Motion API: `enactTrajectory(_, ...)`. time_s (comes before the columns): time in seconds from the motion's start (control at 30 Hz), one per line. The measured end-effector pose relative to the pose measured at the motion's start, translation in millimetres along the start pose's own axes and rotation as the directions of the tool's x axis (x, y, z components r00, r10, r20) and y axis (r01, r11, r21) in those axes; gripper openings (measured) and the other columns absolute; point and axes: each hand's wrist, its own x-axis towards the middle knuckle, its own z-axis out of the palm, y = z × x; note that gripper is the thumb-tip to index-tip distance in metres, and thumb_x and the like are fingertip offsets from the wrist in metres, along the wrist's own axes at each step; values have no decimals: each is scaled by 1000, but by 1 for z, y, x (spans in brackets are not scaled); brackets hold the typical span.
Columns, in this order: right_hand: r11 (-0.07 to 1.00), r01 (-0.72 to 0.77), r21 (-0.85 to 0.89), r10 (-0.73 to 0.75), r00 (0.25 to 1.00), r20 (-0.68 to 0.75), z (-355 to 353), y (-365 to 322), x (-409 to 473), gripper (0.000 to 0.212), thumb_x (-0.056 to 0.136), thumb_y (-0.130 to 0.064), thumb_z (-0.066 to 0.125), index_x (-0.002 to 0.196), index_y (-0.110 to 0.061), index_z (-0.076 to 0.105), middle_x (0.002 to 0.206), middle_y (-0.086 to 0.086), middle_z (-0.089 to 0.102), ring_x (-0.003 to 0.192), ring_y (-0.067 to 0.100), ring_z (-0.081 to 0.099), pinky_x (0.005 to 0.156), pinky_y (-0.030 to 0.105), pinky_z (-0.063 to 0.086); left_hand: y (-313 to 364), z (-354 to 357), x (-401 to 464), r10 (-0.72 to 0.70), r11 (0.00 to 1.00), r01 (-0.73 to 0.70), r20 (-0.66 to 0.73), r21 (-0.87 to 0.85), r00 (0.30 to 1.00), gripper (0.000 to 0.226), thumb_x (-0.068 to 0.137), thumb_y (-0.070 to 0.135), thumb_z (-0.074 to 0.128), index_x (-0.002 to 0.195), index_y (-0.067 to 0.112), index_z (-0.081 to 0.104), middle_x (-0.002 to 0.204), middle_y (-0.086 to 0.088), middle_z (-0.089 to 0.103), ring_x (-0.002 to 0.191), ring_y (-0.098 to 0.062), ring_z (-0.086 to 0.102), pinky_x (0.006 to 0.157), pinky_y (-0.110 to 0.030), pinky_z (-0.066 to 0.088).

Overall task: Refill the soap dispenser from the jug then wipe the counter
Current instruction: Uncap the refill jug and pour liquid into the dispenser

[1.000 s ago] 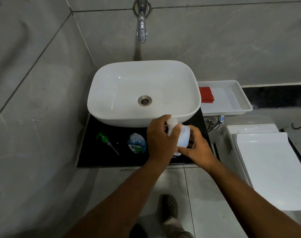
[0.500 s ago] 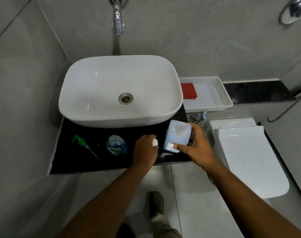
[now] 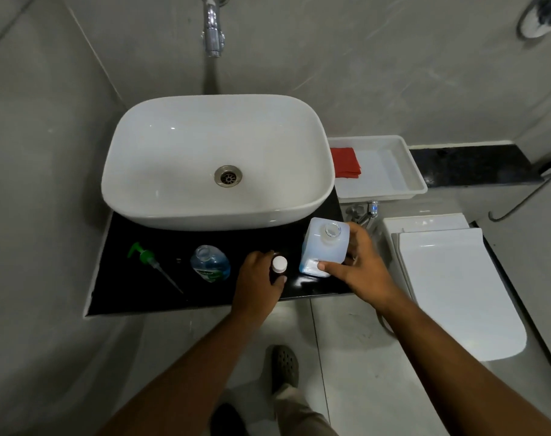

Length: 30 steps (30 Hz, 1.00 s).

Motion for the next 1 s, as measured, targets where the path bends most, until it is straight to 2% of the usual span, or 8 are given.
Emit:
enactTrajectory(0.13,998,47,29,-47,999,-15,9,-12,-1,75,66,-17,88,123,-39,44,124,-12,58,110,-2,57,79,13,51,-17,-28,-34,-69,992,62,-64,-108,996,46,78,27,74,121,18,60,108,2,58,78,-6,57,67,-8,43)
enactTrajectory(0.27,993,117,10,-118,993,24,29,-32,0,80,60,-30,90,124,-35,43,125,-13,56,114,4,56,85,22,53,-46,-69,-62,-189,968,136,-251,-213,949,22,72,38,77,86,28,63,80,7,61,69,-3,59,56,-10,43)
enactTrajectory(0.37,984,172,-45,-169,984,62,47,-48,1,79,59,-34,90,122,-39,42,119,-25,57,112,-2,56,84,18,52,-58,-98,-57,-240,947,138,-352,-291,905,42,65,33,84,99,30,59,100,6,57,84,-9,59,69,-21,48)
enactTrajectory(0.47,963,227,-147,-208,969,136,60,-64,4,77,62,-38,88,122,-44,39,117,-30,54,111,-7,53,78,11,50,-59,-121,-33,-154,960,95,-211,-264,965,80,64,25,87,134,27,46,133,0,45,115,-16,50,93,-33,47)
enactTrajectory(0.57,928,287,-237,-241,949,205,69,-77,8,76,67,-43,84,126,-42,37,123,-23,51,115,0,51,85,18,49,-56,-134,-10,-74,974,65,-32,-216,997,90,67,21,85,143,24,36,146,-4,40,128,-18,42,104,-35,42)
enactTrajectory(0.7,857,400,-325,-309,903,297,79,-89,16,72,71,-44,81,129,-40,39,121,-23,49,113,-5,47,84,8,44,-51,-140,5,8,978,7,71,-210,997,67,73,19,80,133,20,52,133,-2,57,116,-12,55,86,-10,41)
enactTrajectory(0.87,760,430,-488,-275,892,359,79,-82,26,80,69,-46,81,135,-36,37,128,-16,47,110,-1,43,91,22,41,-49,-132,6,-37,953,39,15,-300,999,52,66,17,84,115,21,66,110,-1,70,98,-14,66,90,-31,55)
enactTrajectory(1.0,677,456,-578,-246,880,406,82,-80,29,84,67,-47,81,135,-42,32,124,-17,45,105,-4,38,87,20,37,-51,-129,6,-60,939,60,11,-339,998,54,64,16,84,115,21,66,109,-2,71,98,-17,67,90,-37,56)
